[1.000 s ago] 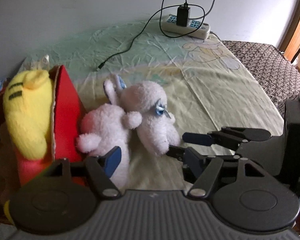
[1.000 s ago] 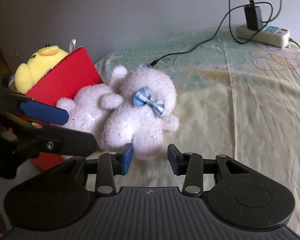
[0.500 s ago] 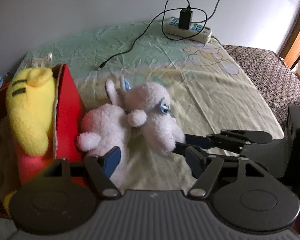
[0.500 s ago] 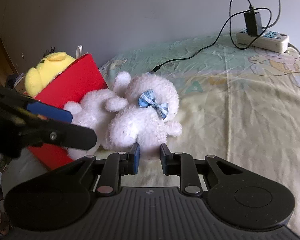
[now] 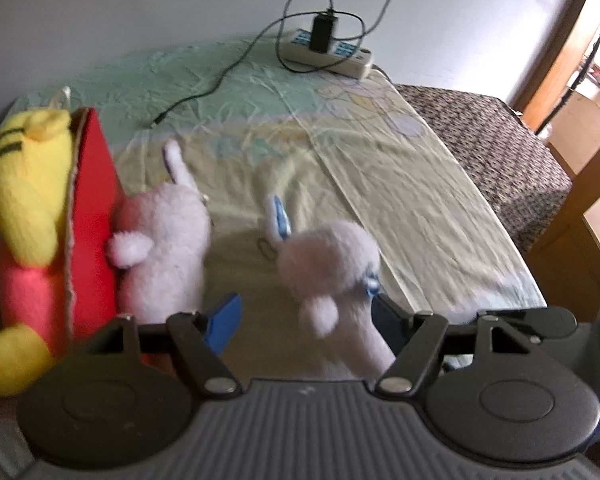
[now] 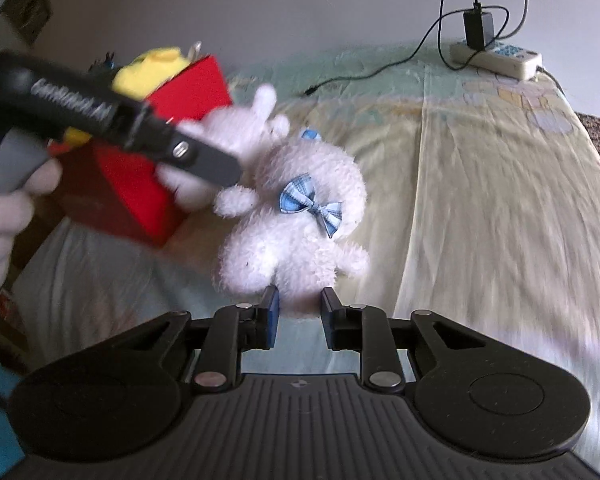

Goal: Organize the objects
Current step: 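Close the right gripper on the white bunny plush with blue bow, then lift the bunny with the right gripper and carry it over the red box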

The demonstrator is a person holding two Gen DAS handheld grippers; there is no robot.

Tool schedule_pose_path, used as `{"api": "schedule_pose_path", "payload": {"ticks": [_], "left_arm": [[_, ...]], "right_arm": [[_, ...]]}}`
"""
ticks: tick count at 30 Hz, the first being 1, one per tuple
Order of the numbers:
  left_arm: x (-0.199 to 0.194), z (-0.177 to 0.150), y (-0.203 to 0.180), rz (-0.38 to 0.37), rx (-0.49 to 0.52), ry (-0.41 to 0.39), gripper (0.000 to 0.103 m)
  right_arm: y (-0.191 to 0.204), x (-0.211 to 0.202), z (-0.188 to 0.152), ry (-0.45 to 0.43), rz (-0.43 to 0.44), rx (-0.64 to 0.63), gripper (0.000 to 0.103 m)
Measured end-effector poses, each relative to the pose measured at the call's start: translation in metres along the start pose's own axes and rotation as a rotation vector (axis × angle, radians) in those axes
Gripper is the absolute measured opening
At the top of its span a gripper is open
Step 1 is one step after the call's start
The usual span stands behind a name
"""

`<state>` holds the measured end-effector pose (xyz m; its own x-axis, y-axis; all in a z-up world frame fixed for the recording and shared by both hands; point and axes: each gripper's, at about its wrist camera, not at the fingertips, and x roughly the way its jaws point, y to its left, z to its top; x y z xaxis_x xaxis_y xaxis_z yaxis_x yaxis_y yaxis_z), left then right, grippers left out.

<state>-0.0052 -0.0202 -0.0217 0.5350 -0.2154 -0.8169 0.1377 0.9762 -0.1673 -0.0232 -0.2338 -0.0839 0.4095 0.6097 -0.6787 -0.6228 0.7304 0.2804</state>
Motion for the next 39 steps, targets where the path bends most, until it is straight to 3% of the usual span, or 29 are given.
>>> {"api": "schedule_pose_path", "payload": {"ticks": [7, 10, 13, 15, 18, 20, 23, 26, 30, 33, 39], "left_arm": [[0.002, -0.020, -0.007, -0.039, 0.024, 0.027, 0.074], [0.004, -0.026, -0.006, -0.038, 0.025, 0.035, 0.074], [0.005, -0.031, -0.003, -0.041, 0.009, 0.043, 0.074], [0.007, -0.035, 0.000, -0.049, -0.004, 0.056, 0.074], [0.013, -0.042, 0.001, -0.066, -0.013, 0.084, 0.074], [0.018, -0.046, 0.000, -0.075, -0.012, 0.105, 0.074], [0.025, -0.051, -0.001, -0.103, -0.022, 0.131, 0.074], [0.032, -0.052, -0.002, -0.122, -0.032, 0.144, 0.074], [0.038, -0.049, 0.008, -0.146, -0.095, 0.150, 0.075], [0.040, -0.051, 0.018, -0.179, -0.147, 0.161, 0.078], [0.036, -0.051, 0.012, -0.193, -0.140, 0.154, 0.077]], "right_arm": [[0.008, -0.023, -0.015, 0.030, 0.050, 0.037, 0.030], [0.002, -0.035, -0.012, -0.006, 0.102, 0.105, 0.029], [-0.012, -0.037, -0.006, -0.057, 0.074, 0.208, 0.031], [-0.026, -0.030, -0.003, -0.077, 0.059, 0.315, 0.033], [-0.043, -0.011, 0.004, -0.079, 0.118, 0.476, 0.037], [-0.043, 0.003, 0.010, -0.081, 0.163, 0.511, 0.046], [-0.036, 0.022, 0.019, -0.070, 0.158, 0.522, 0.057], [-0.036, 0.041, 0.022, -0.046, 0.203, 0.560, 0.062], [-0.035, 0.049, 0.018, -0.026, 0.265, 0.628, 0.060], [-0.038, 0.053, 0.015, 0.005, 0.335, 0.676, 0.052], [-0.029, 0.040, 0.016, 0.004, 0.335, 0.615, 0.044]]}}
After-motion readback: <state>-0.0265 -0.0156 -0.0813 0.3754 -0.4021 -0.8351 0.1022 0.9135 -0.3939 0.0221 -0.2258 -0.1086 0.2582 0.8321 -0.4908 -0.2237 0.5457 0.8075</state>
